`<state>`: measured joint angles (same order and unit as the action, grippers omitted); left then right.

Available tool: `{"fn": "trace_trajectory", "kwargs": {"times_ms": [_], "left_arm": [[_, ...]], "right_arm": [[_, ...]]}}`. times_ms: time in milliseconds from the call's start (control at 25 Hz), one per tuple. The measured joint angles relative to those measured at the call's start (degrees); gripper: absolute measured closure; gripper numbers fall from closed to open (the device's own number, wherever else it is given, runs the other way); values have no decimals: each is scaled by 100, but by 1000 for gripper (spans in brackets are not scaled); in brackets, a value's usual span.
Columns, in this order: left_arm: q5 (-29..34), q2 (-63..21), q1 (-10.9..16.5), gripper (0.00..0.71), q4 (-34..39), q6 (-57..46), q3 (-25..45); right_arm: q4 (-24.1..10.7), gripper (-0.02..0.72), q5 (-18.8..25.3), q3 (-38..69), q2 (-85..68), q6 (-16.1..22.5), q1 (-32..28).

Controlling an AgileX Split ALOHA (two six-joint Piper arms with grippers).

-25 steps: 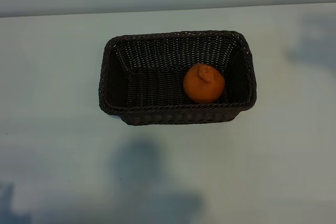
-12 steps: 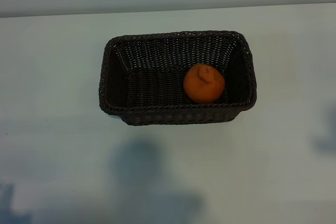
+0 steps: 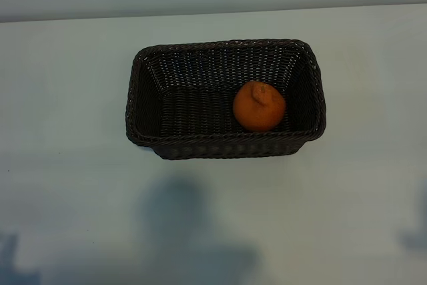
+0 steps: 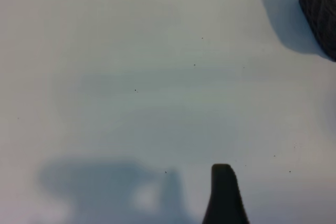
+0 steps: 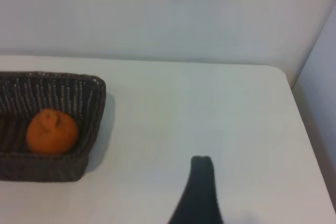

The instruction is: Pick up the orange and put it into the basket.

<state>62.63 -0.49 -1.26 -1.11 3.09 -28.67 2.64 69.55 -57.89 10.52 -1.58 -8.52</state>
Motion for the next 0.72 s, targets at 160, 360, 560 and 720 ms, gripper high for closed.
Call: {"fn": "trace_trajectory", "kwargs": {"times_ms": [160, 360, 560, 720], "left_arm": [[0, 0, 0, 201, 0, 0, 0], [0, 0, 0, 201, 0, 0, 0], [0, -2, 0, 201, 0, 0, 0], [0, -2, 0, 201, 0, 0, 0]], "right_arm": [[0, 108, 5, 490, -724, 0, 0], [3, 108, 94, 880, -1114, 18, 3], [-71, 108, 88, 1114, -1109, 42, 3], [-210, 108, 88, 1520, -1109, 44, 3]]}}
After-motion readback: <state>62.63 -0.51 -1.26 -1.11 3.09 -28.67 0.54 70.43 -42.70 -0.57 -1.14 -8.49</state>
